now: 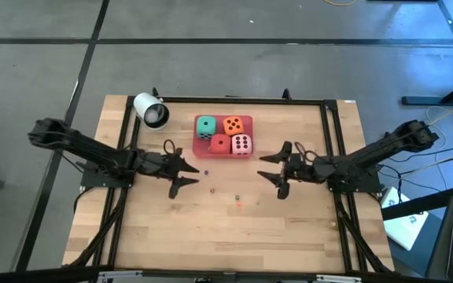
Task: Pick & Place Dice
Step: Put the small blue dice into the pink bin
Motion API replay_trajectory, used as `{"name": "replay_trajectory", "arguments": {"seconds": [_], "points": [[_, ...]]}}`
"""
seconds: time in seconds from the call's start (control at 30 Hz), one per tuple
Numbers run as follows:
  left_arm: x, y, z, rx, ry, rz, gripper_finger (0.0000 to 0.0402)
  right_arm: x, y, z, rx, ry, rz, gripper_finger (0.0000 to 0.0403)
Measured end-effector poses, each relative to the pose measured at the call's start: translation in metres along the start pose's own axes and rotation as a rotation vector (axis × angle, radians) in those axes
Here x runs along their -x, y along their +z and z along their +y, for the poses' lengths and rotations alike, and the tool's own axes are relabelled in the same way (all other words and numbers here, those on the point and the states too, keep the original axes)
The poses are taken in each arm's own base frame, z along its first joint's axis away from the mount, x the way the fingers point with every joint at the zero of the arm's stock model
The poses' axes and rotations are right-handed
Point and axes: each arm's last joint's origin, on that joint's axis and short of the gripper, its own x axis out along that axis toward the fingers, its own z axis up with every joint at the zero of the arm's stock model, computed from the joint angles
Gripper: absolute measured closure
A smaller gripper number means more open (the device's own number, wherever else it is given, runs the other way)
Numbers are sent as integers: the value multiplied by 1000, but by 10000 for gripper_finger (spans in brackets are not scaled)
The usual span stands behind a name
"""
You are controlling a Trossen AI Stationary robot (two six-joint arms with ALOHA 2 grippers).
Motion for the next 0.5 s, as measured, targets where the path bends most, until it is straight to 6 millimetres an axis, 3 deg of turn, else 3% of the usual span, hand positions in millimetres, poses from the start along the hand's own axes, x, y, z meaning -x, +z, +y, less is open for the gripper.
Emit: {"name": "replay_trajectory", "arguments": {"seconds": [0.3, 0.5], "points": [[-15, -20, 2, -24, 73, 109, 233, -14, -33, 6, -19, -6, 134, 162], [-23, -29, 11, -27, 148, 163, 233, -15, -38, 7, -24, 16, 156, 162]]}}
